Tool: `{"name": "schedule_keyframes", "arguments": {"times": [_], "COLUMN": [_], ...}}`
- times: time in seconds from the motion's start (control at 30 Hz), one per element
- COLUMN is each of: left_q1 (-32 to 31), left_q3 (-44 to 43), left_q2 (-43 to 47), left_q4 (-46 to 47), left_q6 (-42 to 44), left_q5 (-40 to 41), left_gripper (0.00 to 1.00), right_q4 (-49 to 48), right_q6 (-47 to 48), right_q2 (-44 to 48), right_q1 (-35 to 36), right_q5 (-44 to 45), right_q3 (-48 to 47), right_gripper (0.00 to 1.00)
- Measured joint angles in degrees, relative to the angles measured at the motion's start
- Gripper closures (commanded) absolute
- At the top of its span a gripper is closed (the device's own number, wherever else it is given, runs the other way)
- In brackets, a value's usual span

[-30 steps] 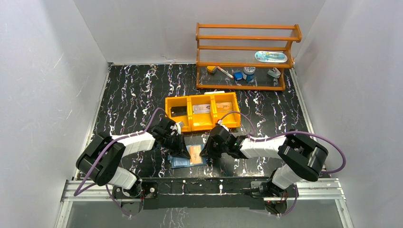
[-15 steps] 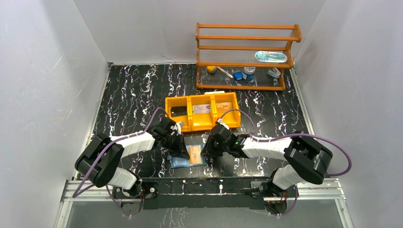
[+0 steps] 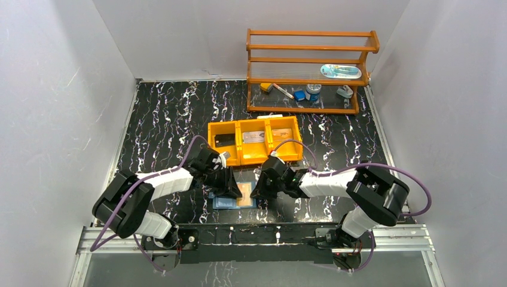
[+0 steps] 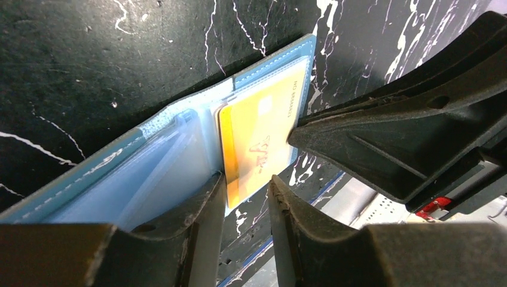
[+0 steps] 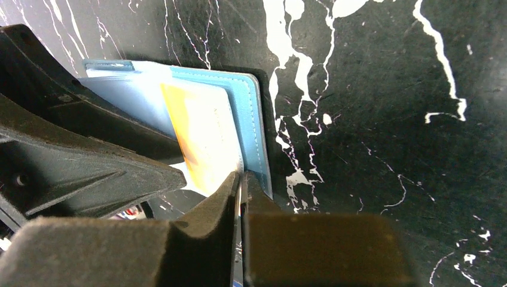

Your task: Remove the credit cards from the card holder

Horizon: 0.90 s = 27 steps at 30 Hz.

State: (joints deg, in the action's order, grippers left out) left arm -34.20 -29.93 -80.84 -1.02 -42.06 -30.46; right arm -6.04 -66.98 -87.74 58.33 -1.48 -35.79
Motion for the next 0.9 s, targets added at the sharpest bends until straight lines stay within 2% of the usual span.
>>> {"name": "schedule_keyframes", "arguments": {"times": [0.17, 0.37, 0.53, 0.73, 0.9], "left_q1": [0.83, 1.27, 0.94, -0.07, -0.11], "left_q3": [2.91, 4.85, 4.66, 2.82, 1.7], "left_q2": [-0.02, -0.04, 0.79, 2.21, 2.93], "left_q4": [5.22, 8.09, 6.49, 2.8, 0.48], "left_q6": [-2.84, -4.35, -3.91, -1.57, -0.09], "left_q5": [-1.97, -2.4, -0.83, 1.27, 2.47], "left_gripper": [0.81, 1.0, 1.0, 1.0, 0.98], "right_q4": [-0.31, -0.33, 0.42, 4.72, 4.44], "right_q6": [-0.92, -0.74, -0.17, 2.23, 3.21], "right_q2": [0.2, 0.42, 0.79, 4.26, 5.49], "right_q1": [-0.24, -0.63, -0.66, -0.46, -0.46], "right_q5": [-0.11, -0.33, 0.0, 1.36, 1.46], "right_q3": [0.44, 0.7, 0.39, -1.62, -3.48], "right_gripper": [0.9, 0.86, 0.74, 0.73, 0.72]}}
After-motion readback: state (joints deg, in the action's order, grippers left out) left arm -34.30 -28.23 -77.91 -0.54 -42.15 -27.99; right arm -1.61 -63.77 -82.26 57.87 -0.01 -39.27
